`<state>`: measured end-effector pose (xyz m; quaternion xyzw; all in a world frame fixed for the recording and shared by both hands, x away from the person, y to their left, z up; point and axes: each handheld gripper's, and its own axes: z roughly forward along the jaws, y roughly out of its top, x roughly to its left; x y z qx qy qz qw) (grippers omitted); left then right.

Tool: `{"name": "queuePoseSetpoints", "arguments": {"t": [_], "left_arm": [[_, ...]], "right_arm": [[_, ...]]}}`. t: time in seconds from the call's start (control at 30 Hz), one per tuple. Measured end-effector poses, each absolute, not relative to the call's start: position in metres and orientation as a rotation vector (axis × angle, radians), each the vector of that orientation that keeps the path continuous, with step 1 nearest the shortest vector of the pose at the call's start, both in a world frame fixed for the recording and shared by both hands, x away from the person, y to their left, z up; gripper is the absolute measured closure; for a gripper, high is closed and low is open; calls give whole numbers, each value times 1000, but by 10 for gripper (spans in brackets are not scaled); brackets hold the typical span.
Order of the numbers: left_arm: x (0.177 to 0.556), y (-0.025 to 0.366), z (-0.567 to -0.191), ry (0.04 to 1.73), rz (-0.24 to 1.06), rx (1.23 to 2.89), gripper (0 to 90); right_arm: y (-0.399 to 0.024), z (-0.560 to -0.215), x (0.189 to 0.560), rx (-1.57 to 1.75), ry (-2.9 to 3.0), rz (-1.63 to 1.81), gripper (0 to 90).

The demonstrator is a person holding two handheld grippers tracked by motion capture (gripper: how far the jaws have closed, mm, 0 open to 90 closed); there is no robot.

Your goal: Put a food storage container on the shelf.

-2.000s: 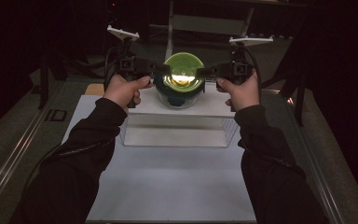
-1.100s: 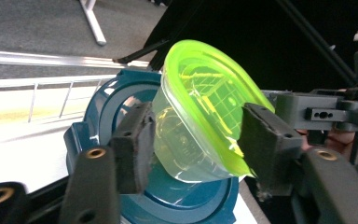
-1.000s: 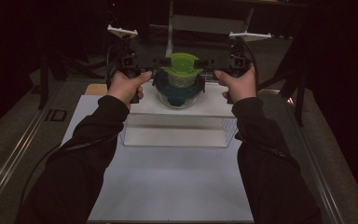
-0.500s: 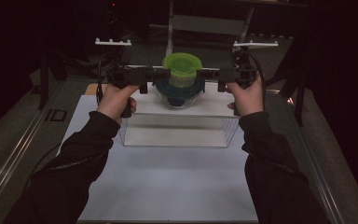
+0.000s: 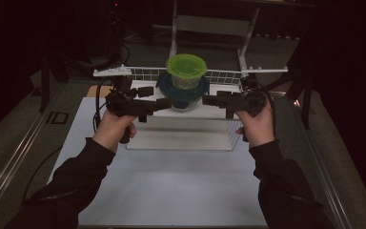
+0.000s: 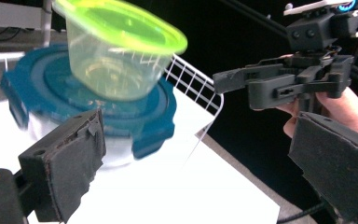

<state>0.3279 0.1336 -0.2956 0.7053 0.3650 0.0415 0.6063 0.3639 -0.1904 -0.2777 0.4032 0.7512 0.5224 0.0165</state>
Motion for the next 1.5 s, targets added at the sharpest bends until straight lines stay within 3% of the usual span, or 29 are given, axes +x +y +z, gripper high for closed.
{"name": "queuePoseSetpoints", "arguments": {"t": [0.87,1.5], "left_arm": [[255,120,-372,700,187,1805,30],[227,120,-442,657,123,1845,30]], "right_arm": [[-205,-379,302,1061,2332,1694,186],[-219,-441,266,1079,2372,1622,179]]}}
